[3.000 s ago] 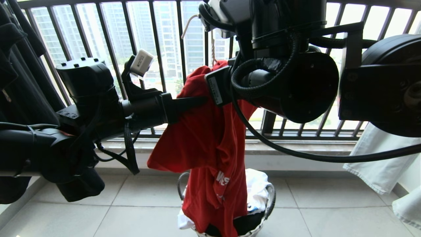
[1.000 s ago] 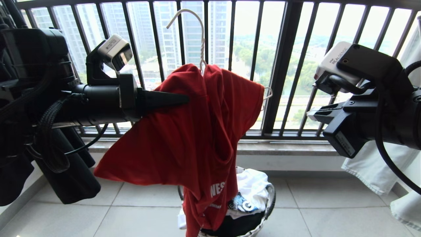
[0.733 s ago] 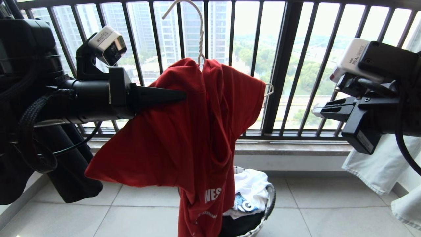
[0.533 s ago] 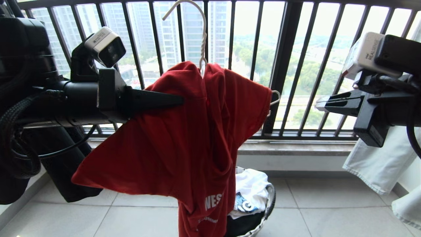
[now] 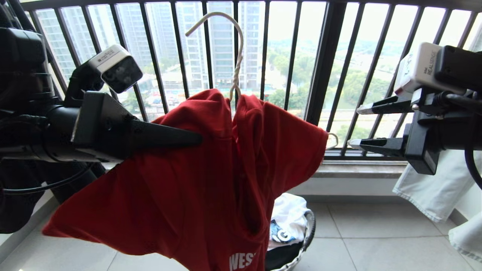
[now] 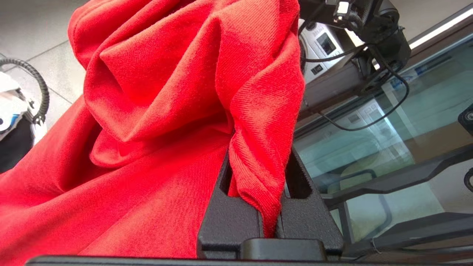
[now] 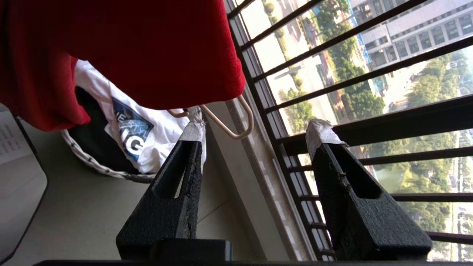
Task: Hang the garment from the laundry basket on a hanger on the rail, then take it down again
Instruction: Hang the clothes rack on the clothesline
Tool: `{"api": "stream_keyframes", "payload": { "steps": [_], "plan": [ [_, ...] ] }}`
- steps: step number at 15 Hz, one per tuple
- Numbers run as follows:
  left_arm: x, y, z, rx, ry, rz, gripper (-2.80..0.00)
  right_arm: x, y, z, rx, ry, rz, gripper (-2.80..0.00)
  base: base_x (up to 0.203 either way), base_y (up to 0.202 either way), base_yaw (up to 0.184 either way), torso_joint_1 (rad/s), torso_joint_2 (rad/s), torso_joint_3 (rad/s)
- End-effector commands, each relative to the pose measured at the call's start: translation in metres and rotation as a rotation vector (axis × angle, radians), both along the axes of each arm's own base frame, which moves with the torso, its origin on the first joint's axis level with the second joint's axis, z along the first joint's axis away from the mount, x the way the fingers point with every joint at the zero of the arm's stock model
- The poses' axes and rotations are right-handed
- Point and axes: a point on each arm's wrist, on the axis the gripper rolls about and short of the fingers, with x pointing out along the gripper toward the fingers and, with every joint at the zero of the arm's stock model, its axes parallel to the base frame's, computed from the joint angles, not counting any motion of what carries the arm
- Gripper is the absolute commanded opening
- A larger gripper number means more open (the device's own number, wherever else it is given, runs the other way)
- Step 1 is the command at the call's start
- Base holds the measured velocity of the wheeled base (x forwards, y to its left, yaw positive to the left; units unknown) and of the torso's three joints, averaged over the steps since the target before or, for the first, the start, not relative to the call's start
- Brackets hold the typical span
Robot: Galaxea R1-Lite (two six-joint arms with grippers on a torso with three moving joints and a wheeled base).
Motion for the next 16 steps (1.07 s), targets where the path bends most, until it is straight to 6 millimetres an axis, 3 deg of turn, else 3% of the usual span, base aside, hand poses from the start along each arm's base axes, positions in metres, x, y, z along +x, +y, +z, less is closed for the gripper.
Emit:
{"api": "stream_keyframes", "payload": {
  "steps": [1, 10, 16],
  "plan": [
    [-0.008, 0.0, -0.002, 0.0, 0.008, -0.02, -2.8, 0.0, 0.001, -0.004, -0.001, 0.017, 0.028, 0.0, 0.0, 0.0, 0.0, 0.0, 0.0, 0.0],
    [-0.043, 0.002, -0.006, -0.007, -0.062, -0.077, -2.8, -0.002, 0.017, 0.0, 0.182, 0.146, 0.249, 0.0, 0.0, 0.0, 0.0, 0.0, 0.0, 0.0],
    [-0.053, 0.006, -0.003, -0.015, -0.088, -0.078, -2.8, -0.009, 0.032, 0.001, 0.301, 0.282, 0.424, 0.0, 0.0, 0.0, 0.0, 0.0, 0.0, 0.0]
  ]
}}
